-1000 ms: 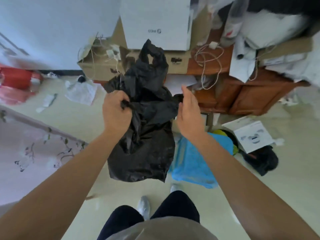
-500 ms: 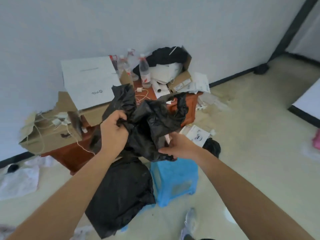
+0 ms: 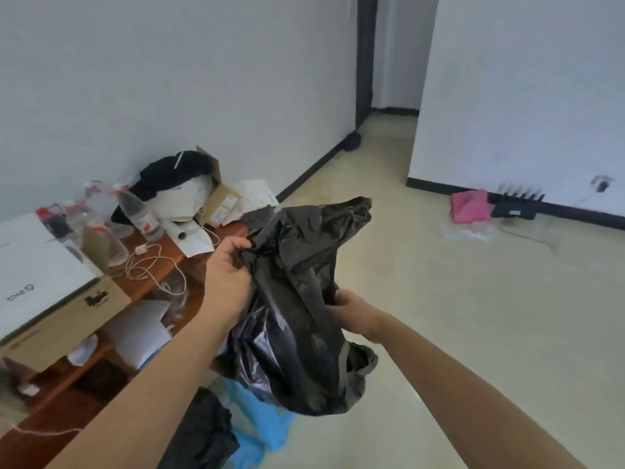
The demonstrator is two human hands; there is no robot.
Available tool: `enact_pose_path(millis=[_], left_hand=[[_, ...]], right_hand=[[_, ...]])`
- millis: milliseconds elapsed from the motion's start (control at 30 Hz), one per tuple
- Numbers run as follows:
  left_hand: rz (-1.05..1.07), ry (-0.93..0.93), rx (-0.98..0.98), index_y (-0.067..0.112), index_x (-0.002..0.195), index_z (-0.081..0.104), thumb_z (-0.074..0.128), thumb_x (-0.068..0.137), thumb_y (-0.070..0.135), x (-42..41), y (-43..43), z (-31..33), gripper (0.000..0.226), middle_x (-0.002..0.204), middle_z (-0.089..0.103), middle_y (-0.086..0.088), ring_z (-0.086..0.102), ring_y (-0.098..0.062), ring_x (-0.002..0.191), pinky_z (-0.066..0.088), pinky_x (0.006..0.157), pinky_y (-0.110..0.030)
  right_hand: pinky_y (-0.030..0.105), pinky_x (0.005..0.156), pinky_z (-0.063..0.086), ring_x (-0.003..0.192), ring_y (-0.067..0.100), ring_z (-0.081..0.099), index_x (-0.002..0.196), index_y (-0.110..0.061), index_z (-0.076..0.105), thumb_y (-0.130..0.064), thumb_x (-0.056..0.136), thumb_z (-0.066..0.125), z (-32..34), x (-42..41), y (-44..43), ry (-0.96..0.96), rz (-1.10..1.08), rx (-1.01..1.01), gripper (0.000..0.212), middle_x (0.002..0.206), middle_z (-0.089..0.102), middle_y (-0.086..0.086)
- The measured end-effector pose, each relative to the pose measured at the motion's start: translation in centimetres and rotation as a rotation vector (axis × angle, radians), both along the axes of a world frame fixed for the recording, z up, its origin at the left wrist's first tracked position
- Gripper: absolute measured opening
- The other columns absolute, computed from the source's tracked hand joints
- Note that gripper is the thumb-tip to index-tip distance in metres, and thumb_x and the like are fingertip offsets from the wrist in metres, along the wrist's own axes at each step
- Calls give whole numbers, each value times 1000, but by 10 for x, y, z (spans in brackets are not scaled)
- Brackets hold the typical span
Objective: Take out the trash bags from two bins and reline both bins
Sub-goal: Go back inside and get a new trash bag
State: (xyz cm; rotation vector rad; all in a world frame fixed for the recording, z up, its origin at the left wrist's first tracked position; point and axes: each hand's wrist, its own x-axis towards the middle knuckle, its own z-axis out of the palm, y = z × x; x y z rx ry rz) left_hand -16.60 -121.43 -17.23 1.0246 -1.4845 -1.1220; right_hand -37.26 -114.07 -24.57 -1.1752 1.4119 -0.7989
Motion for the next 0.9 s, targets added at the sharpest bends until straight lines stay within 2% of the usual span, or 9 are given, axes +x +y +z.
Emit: enact_pose_path(millis=[100, 200, 333, 433, 533, 600, 733, 833, 900], left_hand=[[-48, -442, -114, 31, 120, 58, 67, 80, -6, -66, 5, -16, 55, 136, 41, -20, 45, -28, 123, 33, 114, -37], [-55, -590, -76, 18, 143, 44, 60, 85, -7, -139, 9, -34, 65, 143, 23, -25, 26, -36, 132, 20, 105, -11], [-133, -649, -121, 16, 130, 56, 44, 73, 21, -260, 17, -50, 58, 117, 58, -22, 51, -44, 115, 45, 95, -42], [-51, -611, -104, 7, 133, 53, 41, 91, 16, -359, 52, -38, 45, 136, 52, -21, 44, -38, 129, 34, 109, -47], [-68, -639, -200, 6, 99, 54, 18, 95, 42, -450, 76, -21, 51, 113, 57, -26, 49, -40, 109, 35, 96, -54], [-217, -613, -181, 15, 94, 49, 15, 96, 51, -512, 94, -2, 50, 107, 55, -14, 48, -33, 107, 35, 100, -51], [-681, -663, -210, 33, 109, 61, 19, 73, 94, -622, 121, 17, 83, 117, 63, 3, 54, -26, 116, 35, 107, -55], [-891, -888, -459, 39, 133, 51, 32, 65, 98, -701, 130, 23, 92, 136, 56, 5, 46, -26, 130, 30, 110, -57], [-885, -1012, -711, 36, 146, 33, 49, 63, 93, -755, 133, 24, 103, 154, 35, 2, 27, -27, 143, 21, 115, -56]], right_hand=[[26, 79, 49, 97, 18, 66, 106, -22, 71, -28, 99, 56, -4, -77, 36, 349, -201, -108, 18, 103, 73, -1], [35, 83, 50, 105, 31, 63, 108, -15, 67, -29, 96, 53, -12, -174, 83, 643, -301, -62, 23, 112, 70, 11], [36, 86, 51, 107, 31, 62, 110, -17, 66, -31, 93, 54, -10, -296, 151, 763, -394, -4, 25, 115, 69, 11], [35, 82, 50, 105, 31, 62, 107, -18, 68, -32, 92, 55, -7, -367, 195, 772, -519, 39, 25, 113, 69, 11], [35, 80, 50, 103, 31, 62, 105, -17, 67, -33, 93, 53, -10, -421, 229, 786, -589, 95, 25, 108, 69, 9], [36, 81, 52, 100, 29, 63, 102, -17, 67, -34, 92, 53, -13, -457, 245, 796, -626, 130, 24, 105, 69, 7], [37, 81, 53, 94, 26, 64, 100, -19, 69, -37, 91, 53, -24, -522, 262, 776, -731, 178, 26, 99, 70, 4], [38, 79, 54, 91, 26, 64, 99, -19, 70, -36, 90, 54, -29, -574, 266, 777, -780, 207, 25, 97, 71, 3], [39, 79, 54, 90, 25, 64, 97, -20, 70, -34, 88, 55, -29, -615, 264, 780, -802, 213, 22, 95, 71, 2]])
